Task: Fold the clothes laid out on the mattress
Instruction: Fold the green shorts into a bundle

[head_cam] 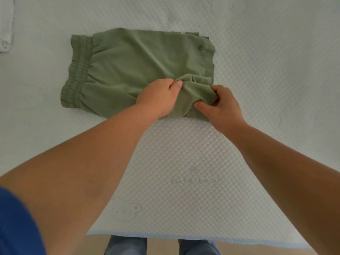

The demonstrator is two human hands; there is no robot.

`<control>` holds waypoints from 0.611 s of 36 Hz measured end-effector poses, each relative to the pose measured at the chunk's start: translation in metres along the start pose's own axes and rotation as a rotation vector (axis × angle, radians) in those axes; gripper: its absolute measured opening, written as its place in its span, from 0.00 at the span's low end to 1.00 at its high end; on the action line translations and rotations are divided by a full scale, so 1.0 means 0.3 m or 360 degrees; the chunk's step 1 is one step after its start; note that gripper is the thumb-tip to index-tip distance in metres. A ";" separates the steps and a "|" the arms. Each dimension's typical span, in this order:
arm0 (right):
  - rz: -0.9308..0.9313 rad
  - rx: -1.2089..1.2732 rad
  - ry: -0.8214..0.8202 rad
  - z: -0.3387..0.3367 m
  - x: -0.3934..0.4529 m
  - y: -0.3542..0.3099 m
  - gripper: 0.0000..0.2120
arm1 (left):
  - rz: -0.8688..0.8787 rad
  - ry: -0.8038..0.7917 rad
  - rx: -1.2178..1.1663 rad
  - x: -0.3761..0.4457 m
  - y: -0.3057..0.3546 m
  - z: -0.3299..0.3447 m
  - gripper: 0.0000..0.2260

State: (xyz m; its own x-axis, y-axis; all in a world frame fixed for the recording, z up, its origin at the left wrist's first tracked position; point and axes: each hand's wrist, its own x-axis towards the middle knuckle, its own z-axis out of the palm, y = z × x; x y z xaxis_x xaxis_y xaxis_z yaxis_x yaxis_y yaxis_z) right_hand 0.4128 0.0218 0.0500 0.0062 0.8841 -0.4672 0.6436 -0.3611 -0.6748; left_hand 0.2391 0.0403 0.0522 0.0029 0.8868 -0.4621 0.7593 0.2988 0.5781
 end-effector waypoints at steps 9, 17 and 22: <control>0.0162 0.0738 -0.0046 -0.035 0.001 -0.018 0.11 | -0.0063 0.0167 -0.0291 0.003 0.013 -0.010 0.24; 0.0392 0.0818 0.0247 -0.029 0.070 -0.059 0.07 | -0.0226 -0.0088 -0.0221 0.056 -0.016 0.001 0.18; 0.0378 0.0968 0.0012 -0.043 0.077 -0.086 0.04 | -0.0265 -0.0295 -0.0451 0.069 -0.033 -0.001 0.16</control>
State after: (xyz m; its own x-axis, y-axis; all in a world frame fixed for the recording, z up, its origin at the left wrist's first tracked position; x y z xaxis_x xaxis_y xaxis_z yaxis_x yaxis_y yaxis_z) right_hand 0.4063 0.0553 0.0640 0.1019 0.7611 -0.6406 0.0761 -0.6481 -0.7578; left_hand 0.2314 0.0560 0.0372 0.0321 0.7467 -0.6644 0.5490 0.5424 0.6360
